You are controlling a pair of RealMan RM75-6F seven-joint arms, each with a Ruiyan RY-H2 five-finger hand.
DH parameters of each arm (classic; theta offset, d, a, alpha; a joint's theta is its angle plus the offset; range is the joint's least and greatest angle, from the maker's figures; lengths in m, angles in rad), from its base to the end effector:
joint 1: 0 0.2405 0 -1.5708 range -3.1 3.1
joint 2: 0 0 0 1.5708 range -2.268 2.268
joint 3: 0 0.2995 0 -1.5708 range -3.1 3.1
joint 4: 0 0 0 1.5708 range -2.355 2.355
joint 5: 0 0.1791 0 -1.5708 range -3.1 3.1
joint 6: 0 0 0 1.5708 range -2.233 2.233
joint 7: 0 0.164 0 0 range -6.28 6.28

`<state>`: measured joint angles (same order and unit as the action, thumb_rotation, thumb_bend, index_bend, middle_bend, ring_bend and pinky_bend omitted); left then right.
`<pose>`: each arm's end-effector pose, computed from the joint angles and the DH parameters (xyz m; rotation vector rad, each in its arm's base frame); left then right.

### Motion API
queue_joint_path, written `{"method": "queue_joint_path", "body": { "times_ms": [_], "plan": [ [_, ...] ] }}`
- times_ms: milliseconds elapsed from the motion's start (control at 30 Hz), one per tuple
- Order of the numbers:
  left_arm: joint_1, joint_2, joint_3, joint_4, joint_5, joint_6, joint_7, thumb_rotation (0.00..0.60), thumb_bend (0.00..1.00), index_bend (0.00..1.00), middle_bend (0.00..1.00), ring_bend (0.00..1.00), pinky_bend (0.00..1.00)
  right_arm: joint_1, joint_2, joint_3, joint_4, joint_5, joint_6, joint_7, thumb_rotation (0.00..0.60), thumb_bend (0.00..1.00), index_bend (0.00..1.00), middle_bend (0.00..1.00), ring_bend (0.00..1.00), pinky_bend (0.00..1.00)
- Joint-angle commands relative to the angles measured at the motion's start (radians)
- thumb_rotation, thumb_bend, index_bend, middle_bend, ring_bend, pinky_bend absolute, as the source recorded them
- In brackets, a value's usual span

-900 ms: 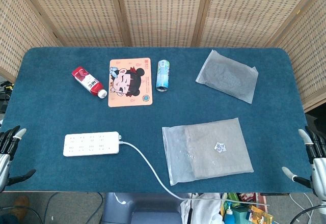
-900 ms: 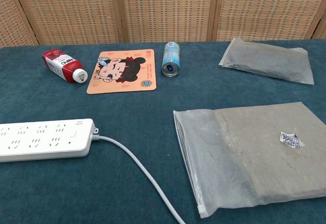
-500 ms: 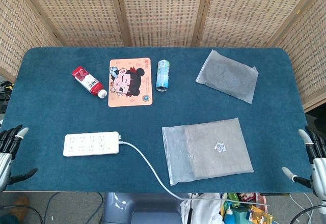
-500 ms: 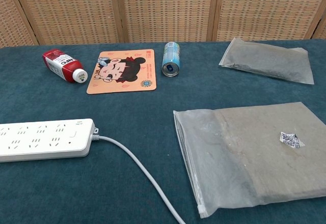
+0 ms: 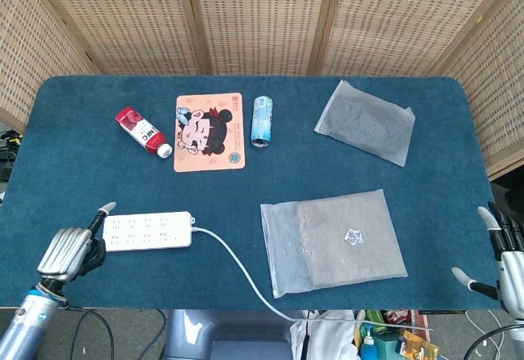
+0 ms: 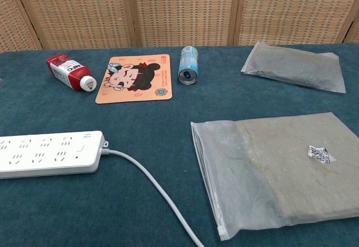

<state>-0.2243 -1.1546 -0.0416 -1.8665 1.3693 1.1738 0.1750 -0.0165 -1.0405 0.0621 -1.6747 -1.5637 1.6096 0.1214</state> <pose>-0.2871 0.2276 0.1303 -1.6017 -1.1966 -0.8470 -0.3284 -0.1688 0.2443 1.2766 -0.9109 1.0328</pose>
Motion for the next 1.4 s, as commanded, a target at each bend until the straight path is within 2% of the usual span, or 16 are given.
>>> {"method": "queue_joint_path", "body": {
  "times_ms": [33, 167, 300, 367, 733, 1400],
  "plan": [
    [-0.059, -0.053, -0.024, -0.041, -0.111, -0.068, 0.088, 0.6, 1.0, 0.0, 1.0, 1.0, 1.0, 0.001, 0.003, 0.001, 0.003, 0.004, -0.004, 0.012, 0.6, 0.0, 0.0, 0.0, 0.0, 0.0],
    [-0.091, -0.07, -0.032, -0.064, -0.19, -0.113, 0.112, 0.6, 1.0, 0.03, 1.0, 1.0, 1.0, 0.003, 0.005, 0.001, 0.008, 0.009, -0.01, 0.023, 0.6, 0.0, 0.0, 0.0, 0.0, 0.0],
    [-0.123, -0.088, -0.034, -0.075, -0.255, -0.146, 0.149, 0.6, 1.0, 0.2, 1.0, 1.0, 1.0, 0.004, 0.007, 0.001, 0.01, 0.01, -0.014, 0.033, 0.6, 0.0, 0.0, 0.0, 0.0, 0.0],
    [-0.142, -0.101, -0.034, -0.078, -0.288, -0.157, 0.178, 0.6, 1.0, 0.24, 1.0, 1.0, 1.0, 0.004, 0.008, 0.001, 0.01, 0.011, -0.015, 0.037, 0.6, 0.0, 0.0, 0.0, 0.0, 0.0],
    [-0.221, -0.215, -0.034, -0.061, -0.45, -0.13, 0.323, 0.6, 1.0, 0.25, 1.0, 1.0, 1.0, 0.007, 0.012, 0.003, 0.015, 0.025, -0.028, 0.05, 0.6, 0.0, 0.0, 0.0, 0.0, 0.0],
    [-0.278, -0.255, -0.023, -0.012, -0.534, -0.121, 0.336, 0.6, 1.0, 0.25, 1.0, 1.0, 1.0, 0.008, 0.014, 0.004, 0.015, 0.032, -0.034, 0.057, 0.6, 0.0, 0.0, 0.0, 0.0, 0.0]
  ]
}}
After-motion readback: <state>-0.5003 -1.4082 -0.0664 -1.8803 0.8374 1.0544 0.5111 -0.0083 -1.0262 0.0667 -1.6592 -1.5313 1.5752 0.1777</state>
